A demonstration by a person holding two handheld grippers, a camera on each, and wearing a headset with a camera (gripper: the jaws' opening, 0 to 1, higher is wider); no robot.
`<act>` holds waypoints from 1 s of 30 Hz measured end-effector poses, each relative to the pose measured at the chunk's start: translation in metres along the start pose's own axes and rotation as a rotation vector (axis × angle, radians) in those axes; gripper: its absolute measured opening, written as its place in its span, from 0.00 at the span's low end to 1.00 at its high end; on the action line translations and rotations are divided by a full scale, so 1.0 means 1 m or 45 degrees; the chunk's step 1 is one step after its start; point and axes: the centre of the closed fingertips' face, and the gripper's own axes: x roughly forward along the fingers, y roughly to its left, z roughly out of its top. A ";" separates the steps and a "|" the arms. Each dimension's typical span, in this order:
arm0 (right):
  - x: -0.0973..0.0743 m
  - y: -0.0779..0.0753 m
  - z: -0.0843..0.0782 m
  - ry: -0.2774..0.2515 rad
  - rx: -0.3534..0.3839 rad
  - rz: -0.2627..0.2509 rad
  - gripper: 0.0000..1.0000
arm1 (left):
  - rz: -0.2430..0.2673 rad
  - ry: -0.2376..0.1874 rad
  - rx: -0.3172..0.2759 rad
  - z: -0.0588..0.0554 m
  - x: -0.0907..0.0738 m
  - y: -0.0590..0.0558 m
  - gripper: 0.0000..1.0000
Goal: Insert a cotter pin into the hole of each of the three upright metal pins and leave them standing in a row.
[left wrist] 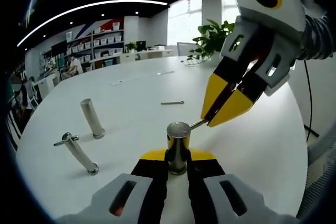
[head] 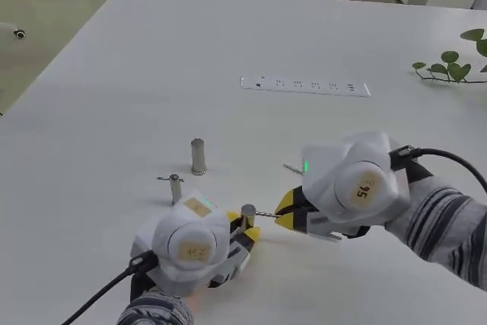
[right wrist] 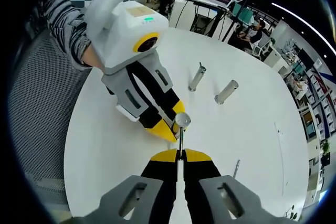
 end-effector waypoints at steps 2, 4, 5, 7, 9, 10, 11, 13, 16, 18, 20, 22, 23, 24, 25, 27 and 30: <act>0.001 0.000 0.002 0.000 -0.008 -0.001 0.00 | 0.002 0.001 -0.002 0.000 0.000 0.000 0.10; 0.002 0.000 0.003 -0.003 -0.010 -0.002 0.00 | 0.004 0.001 -0.004 0.000 0.000 0.000 0.10; 0.002 0.000 0.004 -0.003 -0.013 -0.003 0.00 | 0.005 0.001 -0.003 0.000 0.000 0.000 0.10; 0.004 0.000 0.006 -0.003 -0.024 -0.006 0.00 | 0.008 0.001 -0.005 0.000 0.000 0.000 0.10; 0.005 -0.001 0.007 -0.009 -0.021 -0.005 0.00 | 0.012 0.001 -0.005 0.000 0.000 0.000 0.10; 0.006 -0.001 0.008 -0.012 -0.020 -0.005 0.00 | 0.013 0.001 -0.006 0.000 0.000 0.000 0.10; 0.006 -0.001 0.008 -0.013 -0.021 -0.004 0.00 | 0.014 0.001 -0.009 -0.001 0.000 0.000 0.10; 0.007 -0.001 0.011 -0.019 -0.021 -0.003 0.00 | 0.015 0.001 -0.012 -0.001 0.000 0.000 0.10; 0.010 -0.001 0.014 -0.026 -0.025 -0.004 0.00 | 0.019 0.001 -0.017 -0.001 0.000 0.000 0.10; 0.010 -0.001 0.015 -0.027 -0.031 -0.008 0.00 | 0.025 0.002 -0.020 -0.001 0.000 0.000 0.10; 0.011 -0.001 0.017 -0.030 -0.032 -0.012 0.00 | 0.030 0.003 -0.022 -0.001 0.000 0.000 0.10; 0.011 -0.002 0.017 -0.031 -0.027 -0.013 0.00 | 0.033 0.003 -0.030 -0.001 0.000 0.000 0.10; 0.011 -0.002 0.017 -0.029 -0.022 -0.013 0.00 | 0.033 0.003 -0.030 -0.001 0.000 0.000 0.10; 0.011 -0.002 0.017 -0.026 -0.013 -0.008 0.00 | 0.034 0.004 -0.033 -0.001 0.001 0.001 0.10; 0.011 -0.002 0.017 -0.027 0.000 -0.007 0.00 | 0.035 0.004 -0.035 -0.001 0.001 0.001 0.10; 0.009 -0.002 0.020 -0.042 0.003 -0.004 0.00 | 0.045 0.006 -0.048 -0.002 0.001 0.001 0.10; 0.006 -0.002 0.021 -0.038 -0.004 -0.008 0.01 | 0.055 0.007 -0.054 -0.002 0.001 0.001 0.10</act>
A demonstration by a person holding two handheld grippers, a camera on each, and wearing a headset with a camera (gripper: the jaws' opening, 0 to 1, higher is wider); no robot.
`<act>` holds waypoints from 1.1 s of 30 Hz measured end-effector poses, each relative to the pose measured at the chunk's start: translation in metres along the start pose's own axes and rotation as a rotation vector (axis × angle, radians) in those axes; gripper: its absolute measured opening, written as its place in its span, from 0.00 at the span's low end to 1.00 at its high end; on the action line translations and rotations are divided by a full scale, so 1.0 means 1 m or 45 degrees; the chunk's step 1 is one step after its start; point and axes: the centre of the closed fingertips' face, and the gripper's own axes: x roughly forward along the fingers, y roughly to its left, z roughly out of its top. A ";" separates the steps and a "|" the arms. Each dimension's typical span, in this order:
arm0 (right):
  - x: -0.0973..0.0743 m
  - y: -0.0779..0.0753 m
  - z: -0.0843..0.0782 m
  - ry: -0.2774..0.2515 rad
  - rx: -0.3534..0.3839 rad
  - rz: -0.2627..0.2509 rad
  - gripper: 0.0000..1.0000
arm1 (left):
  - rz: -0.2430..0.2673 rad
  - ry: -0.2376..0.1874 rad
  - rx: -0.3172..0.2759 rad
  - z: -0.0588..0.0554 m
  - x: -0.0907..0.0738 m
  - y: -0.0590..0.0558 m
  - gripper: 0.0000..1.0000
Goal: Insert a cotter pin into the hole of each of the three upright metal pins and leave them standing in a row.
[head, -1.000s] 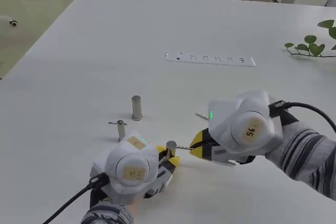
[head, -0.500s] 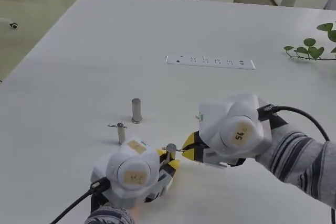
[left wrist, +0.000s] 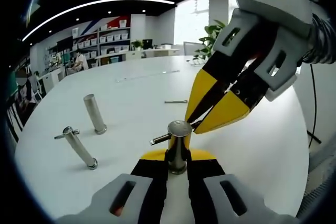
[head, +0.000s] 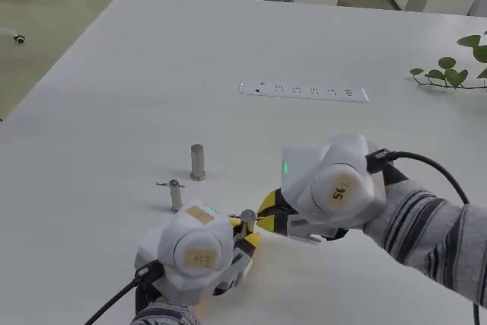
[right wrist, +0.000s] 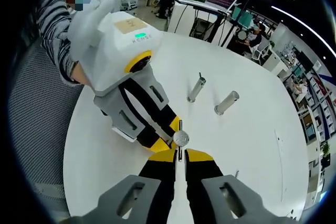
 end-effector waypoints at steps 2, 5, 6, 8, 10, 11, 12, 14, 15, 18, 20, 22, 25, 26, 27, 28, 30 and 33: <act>-0.004 0.000 -0.002 0.023 0.016 0.000 0.03 | 0.003 0.001 -0.004 0.000 0.000 0.000 0.10; -0.008 -0.001 -0.004 0.027 0.020 -0.004 0.02 | 0.010 0.001 -0.012 0.000 0.000 0.000 0.10; -0.008 -0.001 -0.006 0.030 0.027 -0.005 0.02 | 0.012 0.000 -0.017 0.000 0.000 0.000 0.10; -0.008 0.000 -0.010 0.050 0.035 -0.001 0.02 | 0.020 -0.002 -0.036 0.000 0.000 0.000 0.10; -0.007 0.001 -0.011 0.047 0.041 0.002 0.01 | 0.023 0.000 -0.031 0.000 0.000 0.000 0.10; -0.006 0.002 -0.011 0.045 0.050 0.008 0.01 | 0.024 0.001 -0.031 -0.001 0.000 0.001 0.10; -0.006 0.002 -0.011 0.046 0.052 0.007 0.00 | 0.025 0.001 -0.034 -0.001 0.000 0.000 0.10; -0.004 0.001 -0.011 0.048 0.047 0.001 0.00 | 0.027 0.001 -0.043 -0.001 0.000 0.001 0.10; -0.003 0.001 -0.011 0.051 0.047 0.000 0.00 | 0.027 0.002 -0.051 -0.001 0.000 0.001 0.10; -0.002 0.000 -0.010 0.050 0.058 -0.003 0.00 | 0.030 0.004 -0.056 -0.001 0.000 0.001 0.10; 0.000 0.000 -0.008 0.045 0.061 0.001 0.00 | 0.032 0.004 -0.060 -0.001 0.000 0.001 0.10; 0.001 0.000 -0.008 0.048 0.073 0.004 0.00 | 0.033 0.004 -0.063 -0.001 0.001 0.001 0.10; 0.002 -0.001 -0.006 0.040 0.092 0.006 0.00 | 0.037 0.006 -0.065 -0.001 0.001 0.001 0.10; 0.002 0.000 -0.006 0.038 0.095 0.006 0.00 | 0.037 0.006 -0.066 -0.001 0.001 0.001 0.10; 0.003 0.000 -0.005 0.037 0.096 0.005 0.00 | 0.038 0.006 -0.066 -0.001 0.001 0.001 0.10; 0.003 0.000 -0.004 0.035 0.098 0.003 0.00 | 0.039 0.006 -0.066 -0.001 0.001 0.001 0.10; 0.004 -0.001 -0.003 0.031 0.101 -0.001 0.00 | 0.041 0.006 -0.066 -0.001 0.001 0.001 0.10; 0.004 -0.001 -0.003 0.033 0.108 -0.004 0.00 | 0.042 0.006 -0.065 -0.001 0.001 0.001 0.10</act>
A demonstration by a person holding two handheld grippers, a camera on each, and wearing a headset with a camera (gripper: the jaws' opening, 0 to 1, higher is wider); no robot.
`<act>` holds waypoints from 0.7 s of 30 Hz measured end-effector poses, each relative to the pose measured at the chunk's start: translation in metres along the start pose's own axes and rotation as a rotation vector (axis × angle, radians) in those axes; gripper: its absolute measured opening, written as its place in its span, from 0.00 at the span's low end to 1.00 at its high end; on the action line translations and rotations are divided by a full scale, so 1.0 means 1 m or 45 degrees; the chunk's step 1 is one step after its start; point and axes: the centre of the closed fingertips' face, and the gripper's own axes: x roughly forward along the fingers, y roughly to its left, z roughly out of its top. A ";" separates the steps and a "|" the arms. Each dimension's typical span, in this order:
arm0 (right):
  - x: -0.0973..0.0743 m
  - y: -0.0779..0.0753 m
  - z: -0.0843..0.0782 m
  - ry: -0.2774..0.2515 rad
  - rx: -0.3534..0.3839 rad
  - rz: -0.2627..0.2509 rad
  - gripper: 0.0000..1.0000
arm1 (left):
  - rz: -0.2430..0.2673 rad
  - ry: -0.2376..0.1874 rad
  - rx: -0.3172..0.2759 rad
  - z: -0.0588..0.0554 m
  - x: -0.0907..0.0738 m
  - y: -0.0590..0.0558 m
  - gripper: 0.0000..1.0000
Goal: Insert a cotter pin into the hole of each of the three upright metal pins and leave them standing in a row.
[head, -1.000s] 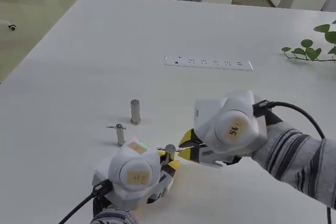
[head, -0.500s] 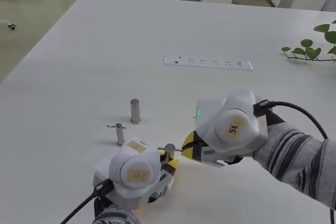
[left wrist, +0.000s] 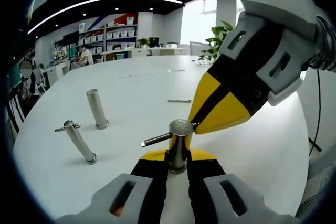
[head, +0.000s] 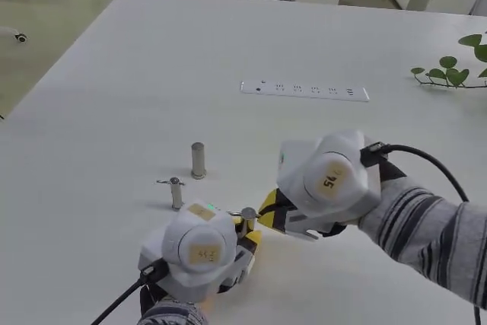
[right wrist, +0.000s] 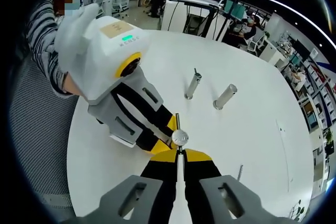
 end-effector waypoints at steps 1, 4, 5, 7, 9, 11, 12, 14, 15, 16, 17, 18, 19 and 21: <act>0.000 0.000 0.000 0.000 0.003 -0.001 0.00 | 0.000 0.001 0.001 0.000 0.000 0.000 0.10; 0.000 0.000 0.000 0.003 0.023 0.001 0.00 | -0.001 0.001 0.002 0.000 0.000 0.000 0.10; 0.000 0.000 0.000 0.003 0.030 0.001 0.00 | 0.000 0.002 0.001 0.000 0.000 0.000 0.10; 0.000 0.000 0.000 0.002 0.032 0.001 0.00 | 0.000 0.003 0.001 -0.001 0.000 0.000 0.10; 0.000 0.000 0.000 0.002 0.034 0.002 0.00 | -0.001 0.005 0.000 -0.001 0.000 0.000 0.10; 0.000 0.000 0.000 0.002 0.036 0.002 0.00 | -0.001 0.007 -0.001 -0.001 0.000 0.000 0.10; 0.001 0.000 0.001 0.001 0.037 0.003 0.00 | 0.000 0.007 -0.001 -0.001 0.000 0.000 0.10; 0.001 0.001 0.001 0.000 0.037 0.004 0.00 | 0.002 0.008 0.004 -0.001 0.000 0.000 0.10; 0.001 0.001 0.001 0.000 0.036 0.005 0.00 | 0.001 0.010 0.006 -0.001 0.000 0.000 0.10; 0.001 0.001 0.001 -0.002 0.036 0.004 0.00 | 0.006 0.016 0.003 -0.002 0.000 0.000 0.10; 0.001 0.001 0.001 -0.004 0.034 0.007 0.00 | 0.011 0.022 0.001 -0.002 0.000 0.000 0.11; 0.002 0.002 0.002 -0.013 0.019 0.016 0.00 | 0.018 0.037 0.015 -0.004 0.000 0.000 0.11; 0.002 0.003 0.002 -0.016 0.006 0.015 0.00 | 0.019 0.054 0.024 -0.006 0.000 0.001 0.11; 0.003 0.004 0.001 -0.008 -0.005 0.005 0.00 | 0.031 0.076 0.032 -0.010 -0.001 0.003 0.16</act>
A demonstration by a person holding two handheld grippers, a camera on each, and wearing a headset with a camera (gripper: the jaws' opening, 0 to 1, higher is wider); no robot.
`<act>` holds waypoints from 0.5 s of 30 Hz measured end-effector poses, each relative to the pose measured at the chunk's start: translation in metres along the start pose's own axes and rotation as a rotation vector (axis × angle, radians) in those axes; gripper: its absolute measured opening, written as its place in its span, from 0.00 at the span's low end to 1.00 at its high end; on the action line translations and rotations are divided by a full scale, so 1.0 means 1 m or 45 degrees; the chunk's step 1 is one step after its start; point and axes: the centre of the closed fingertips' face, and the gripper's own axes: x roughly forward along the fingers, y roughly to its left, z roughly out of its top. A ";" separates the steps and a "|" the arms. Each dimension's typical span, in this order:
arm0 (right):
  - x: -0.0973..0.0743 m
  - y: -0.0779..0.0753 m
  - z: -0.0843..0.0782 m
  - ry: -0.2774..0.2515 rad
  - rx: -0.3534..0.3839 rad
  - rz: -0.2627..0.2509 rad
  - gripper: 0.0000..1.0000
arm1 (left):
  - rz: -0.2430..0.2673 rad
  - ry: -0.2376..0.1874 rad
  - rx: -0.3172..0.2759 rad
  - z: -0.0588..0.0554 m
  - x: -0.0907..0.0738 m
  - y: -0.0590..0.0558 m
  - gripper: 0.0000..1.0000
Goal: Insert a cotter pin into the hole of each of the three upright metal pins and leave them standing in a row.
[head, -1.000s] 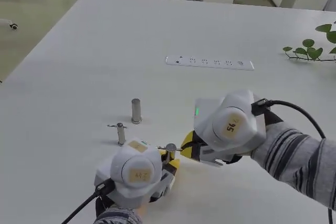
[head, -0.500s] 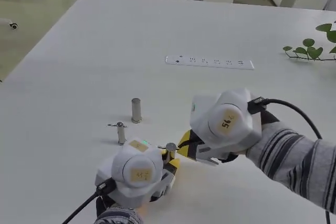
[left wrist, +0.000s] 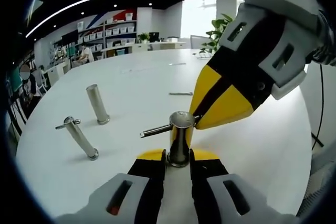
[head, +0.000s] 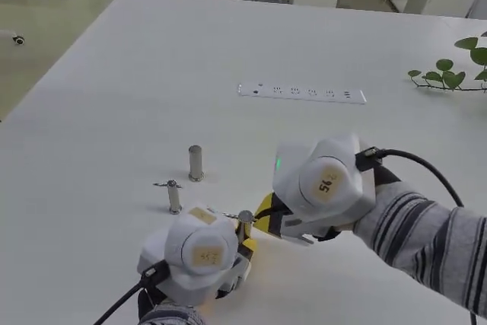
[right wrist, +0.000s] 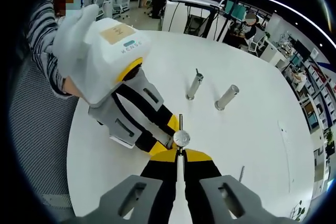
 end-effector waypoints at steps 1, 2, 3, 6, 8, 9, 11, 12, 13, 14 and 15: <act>0.000 0.000 0.000 0.001 0.002 -0.003 0.00 | 0.000 -0.014 0.006 0.002 -0.001 0.002 0.19; 0.000 -0.001 -0.001 0.000 0.007 -0.009 0.00 | -0.002 0.003 0.003 -0.001 -0.003 0.002 0.20; 0.000 -0.001 -0.001 0.000 0.015 -0.009 0.00 | -0.007 0.006 0.008 0.000 -0.004 0.002 0.21; 0.000 0.000 0.000 -0.012 0.038 -0.010 0.02 | -0.023 -0.005 0.017 0.003 -0.008 0.001 0.25; 0.000 0.000 0.002 -0.032 0.061 -0.003 0.02 | -0.034 -0.008 0.027 0.004 -0.010 0.000 0.27; -0.001 0.001 0.002 -0.034 0.065 0.000 0.03 | -0.040 -0.010 0.030 0.005 -0.011 -0.001 0.28; -0.001 0.001 0.003 -0.034 0.066 -0.001 0.03 | -0.048 -0.012 0.040 0.006 -0.014 -0.001 0.31; -0.002 0.001 0.003 -0.031 0.063 -0.004 0.04 | -0.056 -0.012 0.042 0.006 -0.016 -0.002 0.33; -0.003 0.000 0.003 -0.030 0.063 -0.007 0.05 | -0.063 -0.016 0.041 0.007 -0.019 -0.002 0.34; -0.003 0.000 0.003 -0.033 0.069 -0.011 0.06 | -0.068 -0.017 0.041 0.008 -0.021 -0.002 0.35; -0.004 0.000 0.004 -0.041 0.080 -0.010 0.07 | -0.077 -0.022 0.046 0.009 -0.024 -0.003 0.37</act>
